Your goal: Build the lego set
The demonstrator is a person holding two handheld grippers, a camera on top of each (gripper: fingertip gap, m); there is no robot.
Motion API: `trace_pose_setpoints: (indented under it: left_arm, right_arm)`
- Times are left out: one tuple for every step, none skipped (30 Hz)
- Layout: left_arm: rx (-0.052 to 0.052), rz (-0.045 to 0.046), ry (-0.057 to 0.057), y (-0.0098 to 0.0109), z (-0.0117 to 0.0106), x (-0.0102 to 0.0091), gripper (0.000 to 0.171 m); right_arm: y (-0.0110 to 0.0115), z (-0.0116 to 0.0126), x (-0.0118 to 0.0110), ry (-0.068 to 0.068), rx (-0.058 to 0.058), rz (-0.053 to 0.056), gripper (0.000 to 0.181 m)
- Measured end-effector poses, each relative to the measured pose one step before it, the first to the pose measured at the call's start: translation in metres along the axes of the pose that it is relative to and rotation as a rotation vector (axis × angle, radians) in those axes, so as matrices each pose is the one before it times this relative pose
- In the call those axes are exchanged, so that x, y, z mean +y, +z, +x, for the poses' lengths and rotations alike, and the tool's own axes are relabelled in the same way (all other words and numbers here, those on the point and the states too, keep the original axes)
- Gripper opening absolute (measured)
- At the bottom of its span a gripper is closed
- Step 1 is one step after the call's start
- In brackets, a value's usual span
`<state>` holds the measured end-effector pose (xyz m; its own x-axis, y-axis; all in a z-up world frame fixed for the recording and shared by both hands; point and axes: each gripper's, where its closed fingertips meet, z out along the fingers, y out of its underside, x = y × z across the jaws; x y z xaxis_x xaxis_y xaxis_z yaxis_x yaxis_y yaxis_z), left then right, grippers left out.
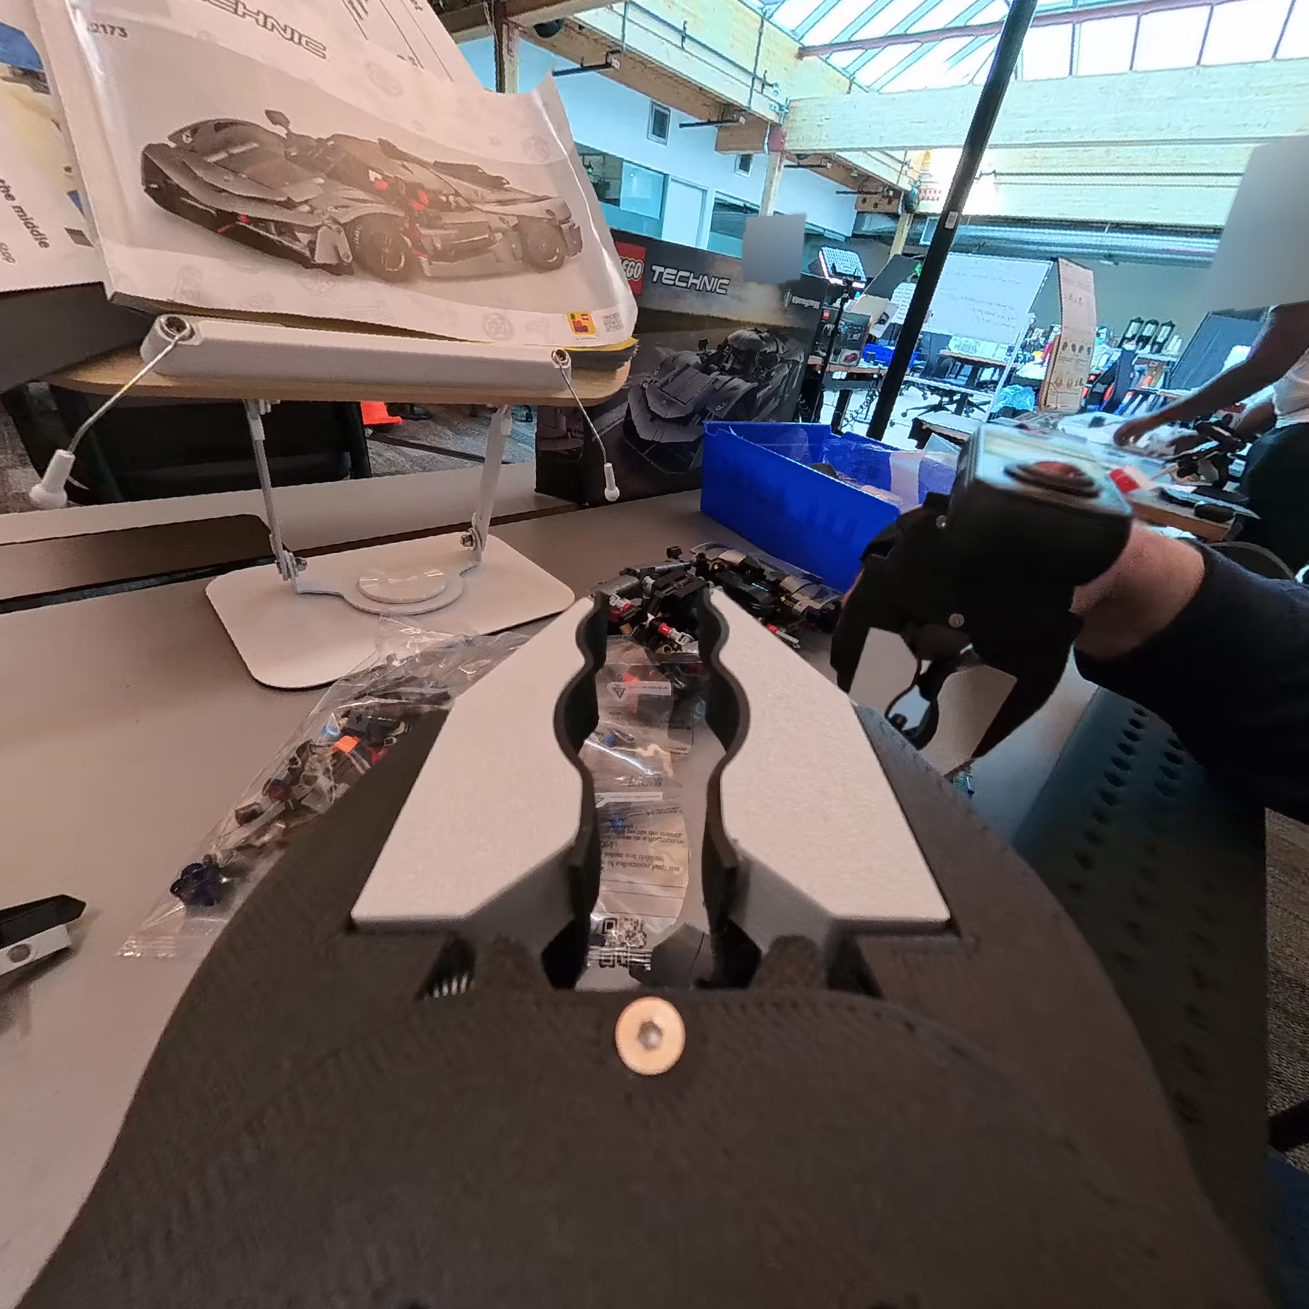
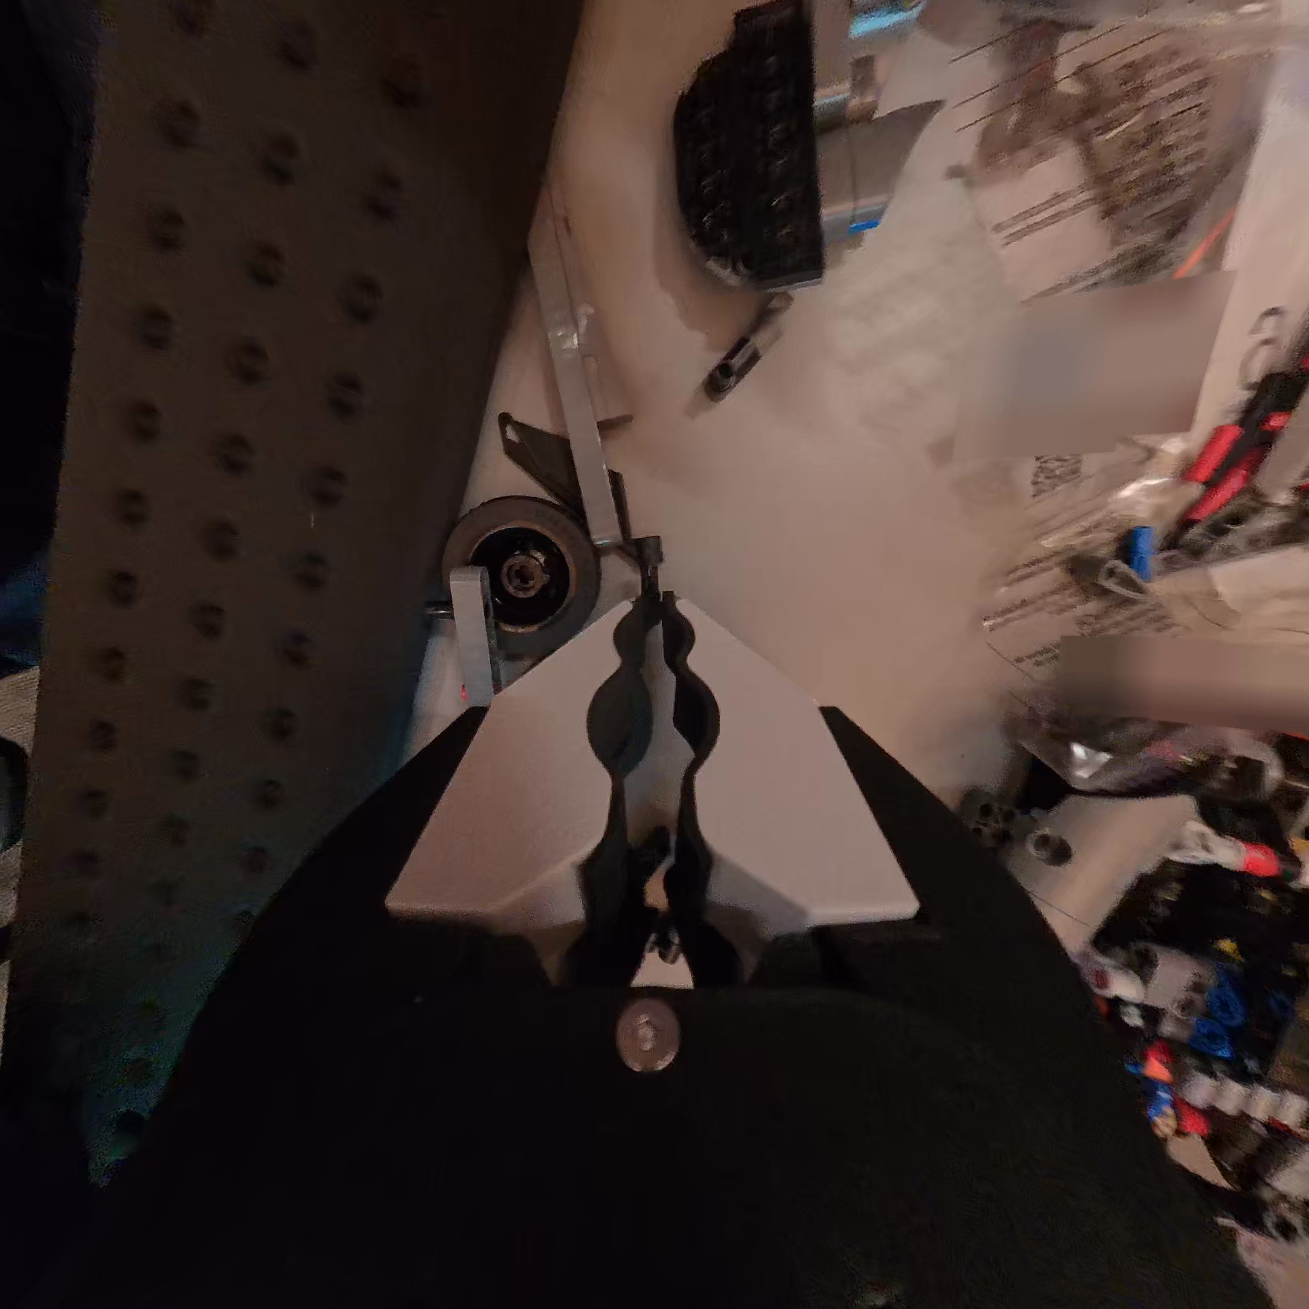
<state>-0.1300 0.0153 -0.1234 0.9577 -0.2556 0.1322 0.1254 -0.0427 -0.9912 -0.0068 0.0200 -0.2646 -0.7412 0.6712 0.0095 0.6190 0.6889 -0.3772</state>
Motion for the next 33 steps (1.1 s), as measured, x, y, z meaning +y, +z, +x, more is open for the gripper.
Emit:
trace_pose_setpoints:
  left_arm:
    - [-0.0036,0.00517,-0.0013,-0.00042,-0.00061,-0.00084,0.022]
    - [-0.0042,0.00466,0.0000,-0.00040,-0.00058,-0.00075,0.022]
    - [-0.0029,0.00471,0.0018,-0.00047,-0.00040,-0.00084,0.023]
    - [-0.0030,0.00409,0.0010,-0.00054,-0.00046,-0.00077,0.022]
    - [-0.0038,0.00493,-0.0001,-0.00053,-0.00068,-0.00092,0.023]
    - [-0.0030,0.00422,-0.0008,-0.00053,-0.00076,-0.00075,0.022]
    - [-0.0013,0.00049,-0.0022,-0.00033,-0.00068,0.00004,0.022]
    - [-0.0003,-0.00130,-0.0034,-0.00007,-0.00058,0.00048,0.023]
    - [-0.0021,0.00030,-0.0020,-0.00051,-0.00067,0.00008,0.023]
    - [-0.0026,0.00226,-0.0006,-0.00067,-0.00076,-0.00019,0.022]
    - [-0.0012,0.00260,-0.0029,-0.00057,-0.00056,-0.00006,0.022]
    - [0.0027,0.00350,-0.0066,-0.00040,-0.00018,-0.00035,0.022]
    - [0.0058,0.00469,-0.0069,-0.00006,0.00055,-0.00068,0.023]
    - [0.0060,0.00268,-0.0034,0.00024,0.00091,-0.00071,0.022]
    - [0.0048,-0.00045,0.0003,0.00061,0.00115,-0.00014,0.023]
    - [0.0031,-0.00250,0.0028,0.00090,0.00123,0.00024,0.022]
    - [0.0025,-0.00451,0.0039,0.00096,0.00102,0.00052,0.023]
    - [-0.0005,-0.00445,0.0042,0.00055,0.00055,0.00068,0.023]
    - [-0.0031,-0.00140,0.0030,0.00015,-0.00011,0.00038,0.023]
    - [-0.0024,-0.00011,-0.0001,-0.00016,-0.00050,0.00009,0.022]
    - [-0.0040,-0.00047,-0.0024,-0.00043,-0.00117,0.00035,0.023]
    - [-0.0054,-0.00010,-0.0027,-0.00055,-0.00153,0.00037,0.023]
    - [-0.0033,-0.00043,-0.0033,-0.00057,-0.00121,0.00051,0.023]
    - [-0.0008,-0.00080,-0.0043,-0.00013,-0.00098,0.00033,0.023]
    - [0.0004,-0.00002,-0.0043,-0.00009,-0.00045,-0.00003,0.023]
    - [0.0012,0.00185,-0.0010,-0.00021,0.00012,-0.00028,0.023]
    - [0.0012,0.00110,0.0015,0.00008,0.00050,-0.00028,0.023]
    - [0.0038,-0.00003,0.0008,0.00029,0.00086,-0.00023,0.023]
    - [0.0052,-0.00034,-0.0003,0.00068,0.00113,-0.00018,0.022]
    - [0.0053,-0.00164,0.0000,0.00061,0.00120,0.00012,0.023]
    - [0.0052,-0.00280,0.0018,0.00064,0.00144,0.00034,0.023]
    - [0.0033,-0.00267,0.0024,0.00033,0.00107,0.00051,0.023]
    - [0.0024,-0.00211,0.0009,0.00030,0.00077,0.00038,0.023]
  right_arm:
    - [-0.00561,0.00583,-0.00495,0.0045,0.0275,0.0248,0.001]
    - [-0.00611,0.00753,-0.00806,0.0097,0.0294,0.0322,0.001]
    - [-0.00517,0.01011,-0.00933,0.0002,0.0432,0.0294,0.001]
    - [-0.00369,0.01639,-0.00926,-0.0026,0.0784,0.0239,0.002]
    - [-0.00094,0.01759,-0.00864,0.0177,0.0740,0.0210,0.002]
    - [0.00279,0.01288,-0.00744,0.0274,0.0420,0.0137,0.002]
    - [0.00434,0.01408,-0.00438,0.0180,0.0607,-0.0010,0.007]
    - [0.00266,0.01588,-0.00088,0.0158,0.0844,-0.0094,0.015]
    - [-0.00098,0.01031,-0.00026,0.0147,0.0548,0.0020,0.013]
    - [-0.00415,0.00042,-0.00124,0.0066,-0.0038,0.0212,0.010]
    - [-0.00601,-0.00619,-0.00038,-0.0035,-0.0368,0.0214,0.008]
    - [-0.00577,-0.01026,0.00287,-0.0159,-0.0517,0.0026,0.007]
    - [-0.00377,-0.00991,0.00579,-0.0241,-0.0401,-0.0139,0.007]
    - [-0.00092,-0.00412,0.00723,-0.0159,-0.0040,-0.0245,0.011]
    - [0.00152,-0.00169,0.00732,-0.0092,0.0044,-0.0274,0.008]
    - [0.00281,0.00065,0.00505,-0.0053,0.0129,-0.0145,0.000]
    - [0.00353,0.00247,0.00080,0.0091,0.0166,0.0068,0.000]
    - [0.00462,0.00164,-0.00280,0.0233,-0.0018,0.0195,0.000]
    - [0.00507,0.00389,-0.00435,0.0208,0.0089,0.0196,0.000]
    - [0.00472,0.00586,-0.00410,-0.0001,0.0266,0.0131,0.000]
    - [0.00424,0.00549,-0.00305,-0.0102,0.0263,0.0076,0.000]
    - [0.00426,0.00493,-0.00172,0.0000,0.0196,0.0019,0.000]
    - [0.00248,0.00181,-0.00109,0.0032,0.0025,0.0020,0.000]
    - [-0.00144,-0.00103,-0.00135,-0.0023,-0.0110,0.0103,0.000]
    - [-0.00592,-0.00023,-0.00049,0.0013,-0.0046,0.0119,0.000]
    - [-0.00893,-0.00174,0.00180,0.0071,-0.0147,0.0009,0.000]
    - [-0.00995,-0.00547,0.00540,0.0112,-0.0369,-0.0165,0.001]
    - [-0.00832,-0.00840,0.01004,0.0182,-0.0535,-0.0373,0.003]
    - [-0.00590,-0.00718,0.01397,0.0147,-0.0373,-0.0523,0.011]
    - [-0.00392,-0.00374,0.01620,0.0092,-0.0079,-0.0551,0.015]
    - [-0.00207,-0.00515,0.01558,0.0225,-0.0222,-0.0450,0.018]
    - [-0.00029,-0.00464,0.01314,0.0451,-0.0328,-0.0335,0.021]
    - [0.00071,0.00041,0.01013,0.0480,-0.0081,-0.0207,0.027]
